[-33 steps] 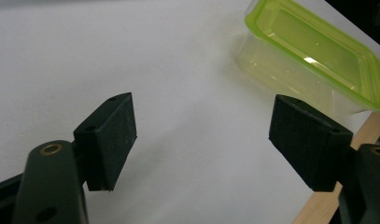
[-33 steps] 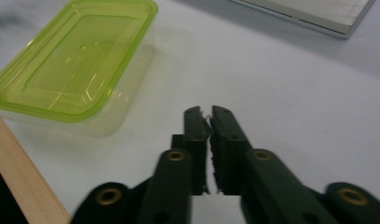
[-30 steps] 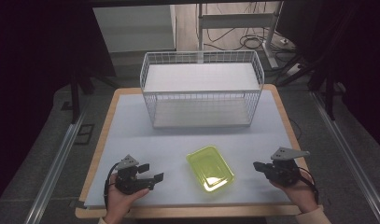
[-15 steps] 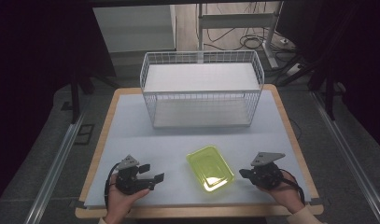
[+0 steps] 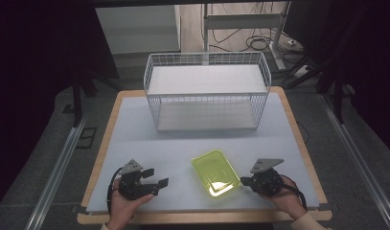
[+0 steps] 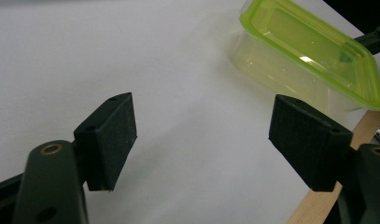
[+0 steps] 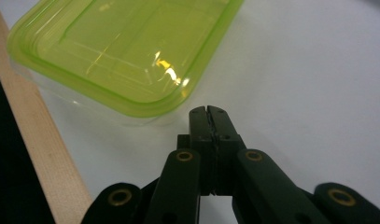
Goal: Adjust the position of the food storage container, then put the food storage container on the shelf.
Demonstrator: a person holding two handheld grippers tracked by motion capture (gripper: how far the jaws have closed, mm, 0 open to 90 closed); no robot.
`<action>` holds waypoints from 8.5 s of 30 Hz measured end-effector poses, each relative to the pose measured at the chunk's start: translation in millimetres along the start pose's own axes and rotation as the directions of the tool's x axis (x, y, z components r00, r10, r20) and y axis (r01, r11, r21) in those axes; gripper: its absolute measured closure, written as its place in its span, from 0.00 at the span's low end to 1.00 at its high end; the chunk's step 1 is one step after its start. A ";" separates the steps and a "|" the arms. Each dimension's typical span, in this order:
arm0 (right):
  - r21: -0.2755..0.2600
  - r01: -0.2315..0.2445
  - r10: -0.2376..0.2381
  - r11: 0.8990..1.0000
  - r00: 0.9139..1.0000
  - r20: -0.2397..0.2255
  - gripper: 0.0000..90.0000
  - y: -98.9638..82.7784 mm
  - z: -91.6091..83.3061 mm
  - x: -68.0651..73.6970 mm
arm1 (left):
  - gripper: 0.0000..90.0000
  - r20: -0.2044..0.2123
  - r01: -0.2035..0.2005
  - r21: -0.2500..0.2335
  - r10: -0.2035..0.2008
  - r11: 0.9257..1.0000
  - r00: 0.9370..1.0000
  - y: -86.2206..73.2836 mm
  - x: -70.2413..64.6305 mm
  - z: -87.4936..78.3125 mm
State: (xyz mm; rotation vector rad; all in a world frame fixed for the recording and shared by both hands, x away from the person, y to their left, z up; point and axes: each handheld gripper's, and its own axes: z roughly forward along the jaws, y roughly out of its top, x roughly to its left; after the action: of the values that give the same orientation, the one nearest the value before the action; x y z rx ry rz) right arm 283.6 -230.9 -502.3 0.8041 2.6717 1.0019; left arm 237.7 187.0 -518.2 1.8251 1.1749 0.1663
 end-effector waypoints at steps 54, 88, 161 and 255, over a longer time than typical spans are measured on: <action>-0.006 0.132 -0.131 0.991 0.977 -0.168 1.00 17.7 27.9 63.6 | 0.26 0.004 0.011 -0.004 -0.011 1.000 1.000 -0.3 3.0 -2.1; -0.058 0.147 -0.155 0.987 0.974 -0.167 1.00 58.9 85.7 116.4 | 0.26 -0.010 0.053 -0.032 -0.053 0.998 0.999 0.6 13.7 -11.9; -0.164 -0.383 0.331 0.909 0.904 -0.272 0.37 51.8 23.1 9.8 | 0.28 0.170 0.241 0.036 -0.243 0.970 0.955 19.0 12.8 -9.7; -0.154 -0.528 0.452 0.835 0.818 -0.355 0.90 68.9 16.1 -0.7 | 0.90 0.236 0.230 0.033 -0.231 0.973 0.944 46.3 -3.6 0.8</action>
State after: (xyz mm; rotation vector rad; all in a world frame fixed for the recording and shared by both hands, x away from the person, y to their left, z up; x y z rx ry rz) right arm 319.0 -179.2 -469.6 1.4374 2.5365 1.6672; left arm 266.2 178.5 -482.5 1.6430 1.2048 -0.1872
